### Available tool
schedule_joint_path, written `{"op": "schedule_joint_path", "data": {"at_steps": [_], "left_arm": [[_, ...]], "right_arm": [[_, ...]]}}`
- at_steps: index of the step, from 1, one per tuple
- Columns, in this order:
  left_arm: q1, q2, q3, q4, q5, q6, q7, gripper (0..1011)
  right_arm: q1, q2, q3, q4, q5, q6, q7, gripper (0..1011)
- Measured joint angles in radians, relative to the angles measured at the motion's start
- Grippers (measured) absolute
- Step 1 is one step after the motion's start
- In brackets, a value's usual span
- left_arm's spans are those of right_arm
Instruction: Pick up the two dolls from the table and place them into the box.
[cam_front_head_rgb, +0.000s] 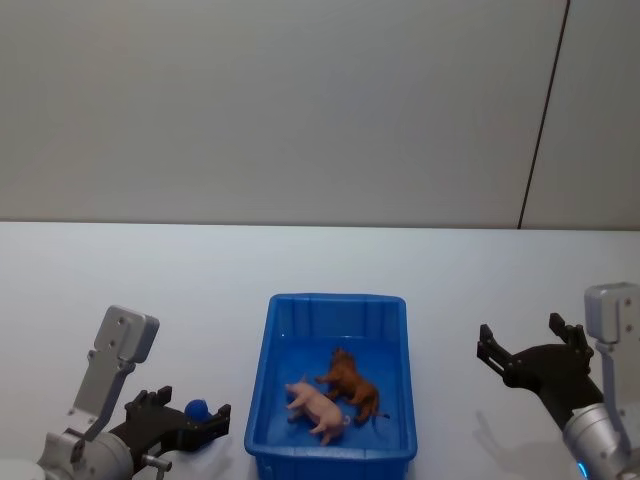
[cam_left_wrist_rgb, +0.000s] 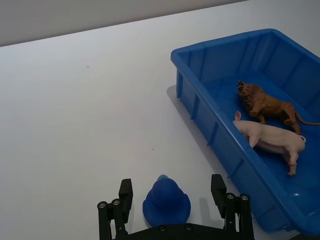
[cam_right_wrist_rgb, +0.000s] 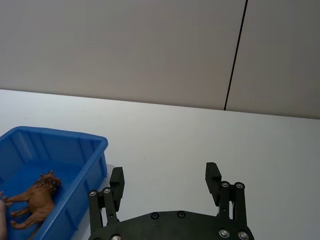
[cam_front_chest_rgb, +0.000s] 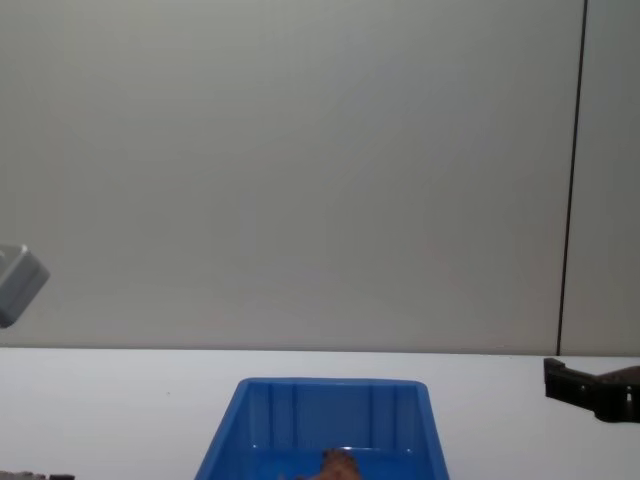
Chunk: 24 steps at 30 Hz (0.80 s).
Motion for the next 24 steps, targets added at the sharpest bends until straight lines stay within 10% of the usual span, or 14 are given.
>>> {"op": "schedule_joint_path", "data": {"at_steps": [24], "left_arm": [[-0.052,-0.018,0.002,0.082,0.040,0.073,-0.096,327]], "right_arm": [[0.000,0.000,0.000,0.000,0.000,0.000,0.000,1001]]}}
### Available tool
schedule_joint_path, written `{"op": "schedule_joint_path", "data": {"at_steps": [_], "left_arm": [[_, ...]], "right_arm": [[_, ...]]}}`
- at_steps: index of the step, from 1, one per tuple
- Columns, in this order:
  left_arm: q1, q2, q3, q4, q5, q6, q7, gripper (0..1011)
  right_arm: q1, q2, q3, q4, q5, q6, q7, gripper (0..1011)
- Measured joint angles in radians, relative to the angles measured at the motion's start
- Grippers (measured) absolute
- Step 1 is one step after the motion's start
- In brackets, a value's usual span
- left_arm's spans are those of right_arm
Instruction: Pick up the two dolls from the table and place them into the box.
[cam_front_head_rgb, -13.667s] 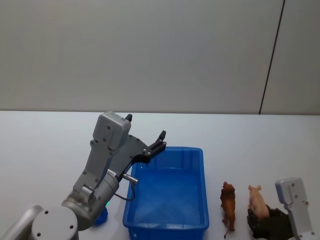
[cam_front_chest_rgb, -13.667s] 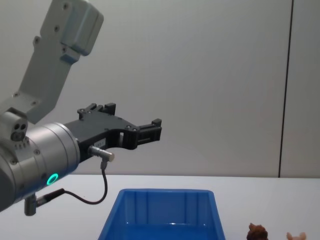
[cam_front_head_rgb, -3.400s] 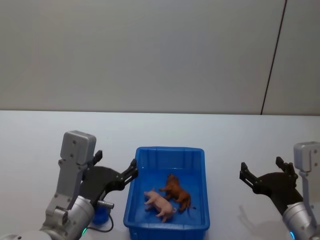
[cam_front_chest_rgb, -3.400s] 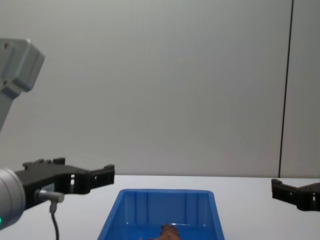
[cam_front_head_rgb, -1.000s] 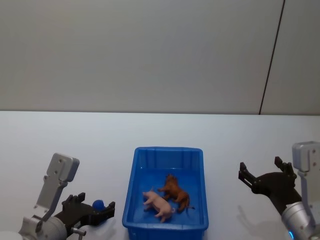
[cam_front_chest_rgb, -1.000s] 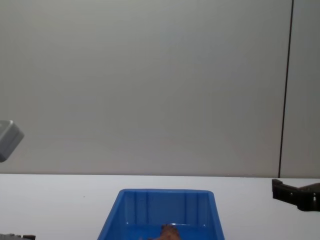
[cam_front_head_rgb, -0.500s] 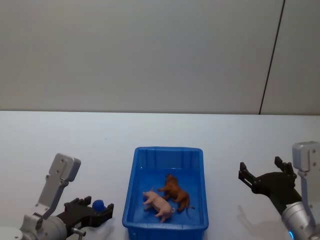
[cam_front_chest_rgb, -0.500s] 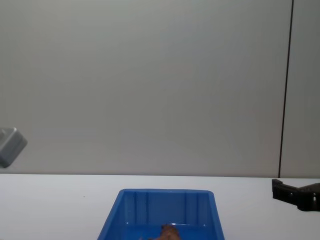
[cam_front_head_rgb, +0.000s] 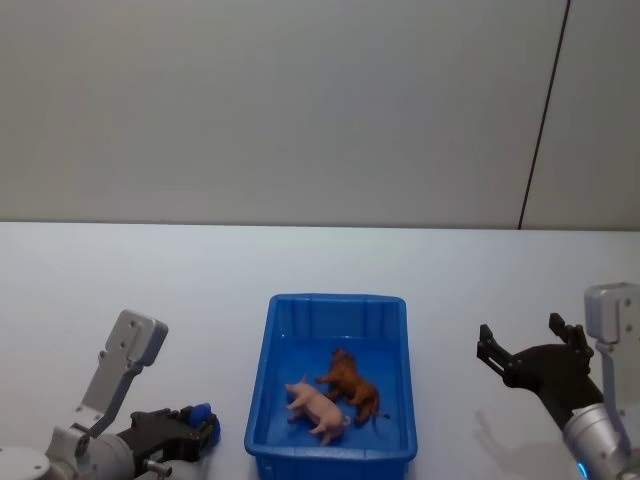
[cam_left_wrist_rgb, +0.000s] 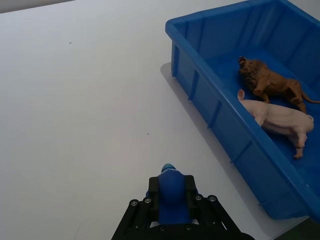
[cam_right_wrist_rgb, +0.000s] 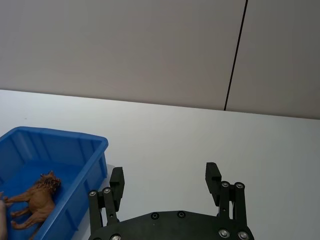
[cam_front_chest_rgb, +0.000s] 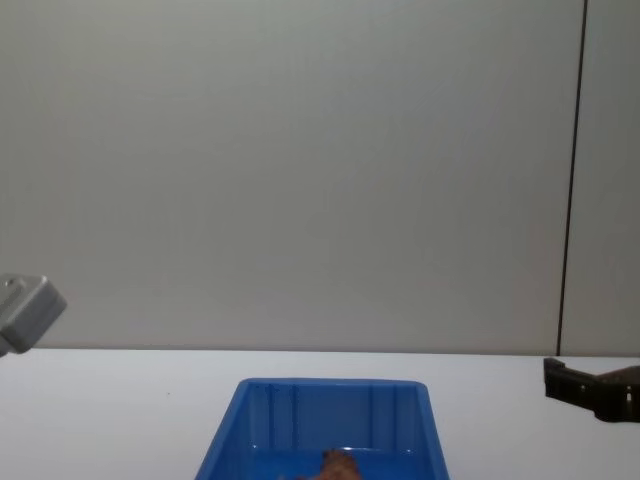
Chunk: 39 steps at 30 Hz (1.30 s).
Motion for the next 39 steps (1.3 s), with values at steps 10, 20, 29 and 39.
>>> {"op": "schedule_joint_path", "data": {"at_steps": [10,20,29,39], "left_arm": [[-0.006,-0.002,0.002,0.005,0.023,0.022,0.001,228],[0.007,0.015,-0.006,-0.061,0.051,0.008,0.029,171],[0.005,0.025,-0.012,-0.132,0.085,-0.017,0.026,121],[-0.030,0.021,-0.011,-0.179,0.129,-0.077,-0.067,86]], "right_arm": [[0.000,0.000,0.000,0.000,0.000,0.000,0.000,1001],[0.000,0.000,0.000,0.000,0.000,0.000,0.000,1001],[0.000,0.000,0.000,0.000,0.000,0.000,0.000,1001],[0.000,0.000,0.000,0.000,0.000,0.000,0.000,1001]]}}
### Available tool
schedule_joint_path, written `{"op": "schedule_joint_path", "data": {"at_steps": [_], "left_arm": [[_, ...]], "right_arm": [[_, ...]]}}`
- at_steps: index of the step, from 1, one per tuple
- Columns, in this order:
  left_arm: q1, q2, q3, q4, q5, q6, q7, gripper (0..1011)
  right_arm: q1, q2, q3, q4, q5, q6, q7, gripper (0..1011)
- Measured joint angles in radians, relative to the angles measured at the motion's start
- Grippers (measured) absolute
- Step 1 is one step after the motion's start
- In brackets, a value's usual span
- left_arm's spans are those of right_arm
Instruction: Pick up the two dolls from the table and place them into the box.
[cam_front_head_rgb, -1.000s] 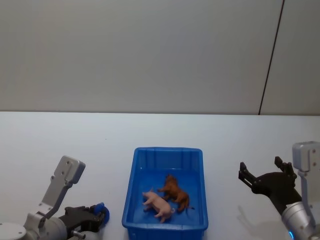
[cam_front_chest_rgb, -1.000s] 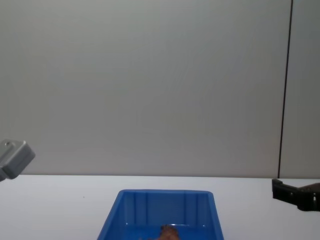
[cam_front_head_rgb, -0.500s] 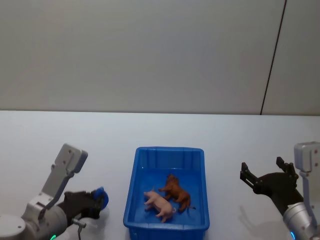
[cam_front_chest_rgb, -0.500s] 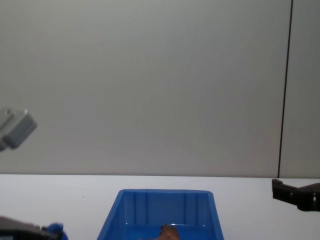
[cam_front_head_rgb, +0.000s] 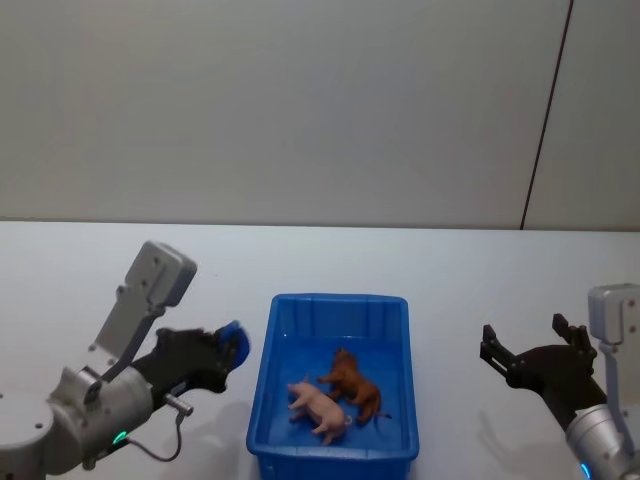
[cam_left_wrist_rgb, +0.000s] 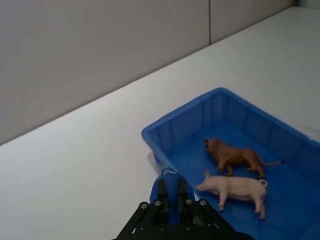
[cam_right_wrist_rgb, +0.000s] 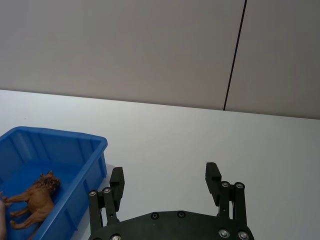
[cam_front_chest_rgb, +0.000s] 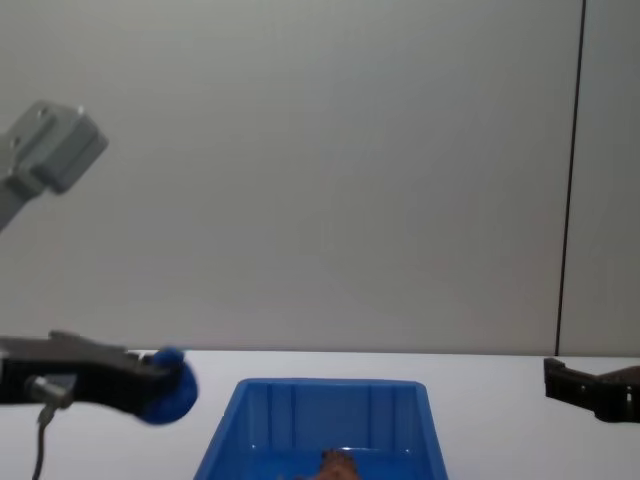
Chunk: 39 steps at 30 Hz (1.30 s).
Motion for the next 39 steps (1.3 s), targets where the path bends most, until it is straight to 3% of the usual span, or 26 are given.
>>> {"op": "schedule_joint_path", "data": {"at_steps": [14,19,30,39], "left_arm": [[-0.066,-0.034,0.016,0.030,0.026,-0.090,-0.177,87],[-0.104,-0.059,0.026,0.071,0.031,-0.131,-0.270,204],[-0.186,-0.114,0.050,0.174,0.036,-0.203,-0.441,577],[-0.244,-0.155,0.067,0.253,0.037,-0.251,-0.547,843]], "right_arm": [[0.000,0.000,0.000,0.000,0.000,0.000,0.000,1001],[0.000,0.000,0.000,0.000,0.000,0.000,0.000,1001],[0.000,0.000,0.000,0.000,0.000,0.000,0.000,1001],[0.000,0.000,0.000,0.000,0.000,0.000,0.000,1001]]}}
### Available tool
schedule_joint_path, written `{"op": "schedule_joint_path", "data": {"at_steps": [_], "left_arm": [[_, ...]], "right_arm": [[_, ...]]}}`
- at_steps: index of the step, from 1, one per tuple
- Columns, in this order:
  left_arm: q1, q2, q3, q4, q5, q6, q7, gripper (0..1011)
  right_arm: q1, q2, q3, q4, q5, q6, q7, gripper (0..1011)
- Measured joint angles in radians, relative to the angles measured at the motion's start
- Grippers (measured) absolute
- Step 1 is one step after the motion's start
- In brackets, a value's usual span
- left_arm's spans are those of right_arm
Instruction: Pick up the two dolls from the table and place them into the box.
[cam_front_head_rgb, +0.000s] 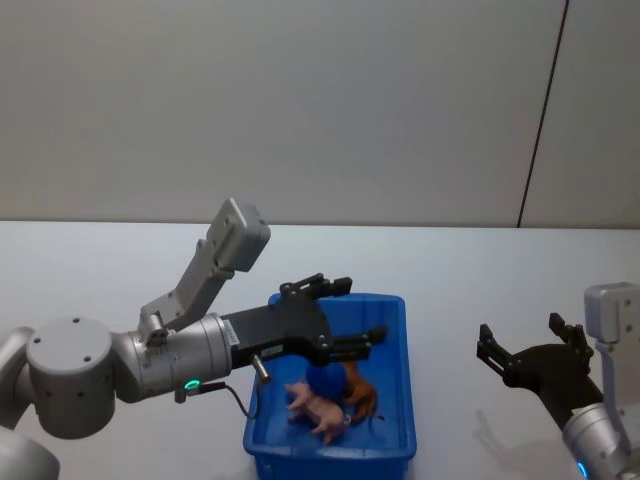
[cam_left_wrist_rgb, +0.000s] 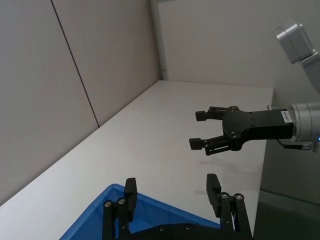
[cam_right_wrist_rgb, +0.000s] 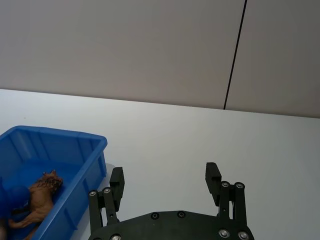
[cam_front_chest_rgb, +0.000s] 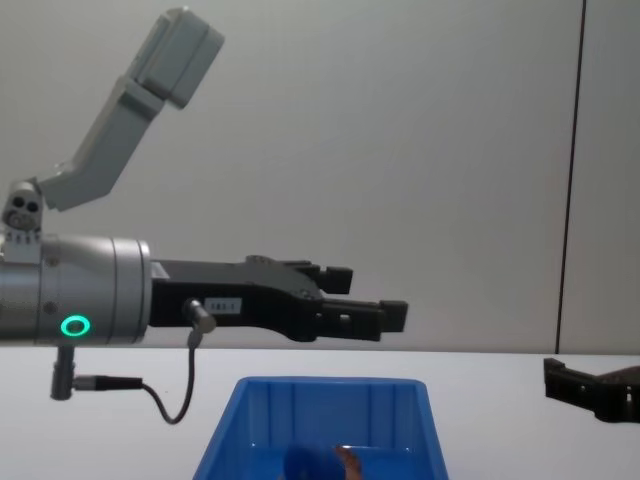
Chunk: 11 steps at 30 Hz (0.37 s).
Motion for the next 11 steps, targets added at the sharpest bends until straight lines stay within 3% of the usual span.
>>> {"op": "schedule_joint_path", "data": {"at_steps": [5,11], "left_arm": [[-0.016,-0.011,0.005,0.022,0.000,-0.013,-0.029,997],[-0.031,-0.022,0.010,0.043,0.000,-0.025,-0.055,1001]], "right_arm": [[0.000,0.000,0.000,0.000,0.000,0.000,0.000,1001],[0.000,0.000,0.000,0.000,0.000,0.000,0.000,1001]]}}
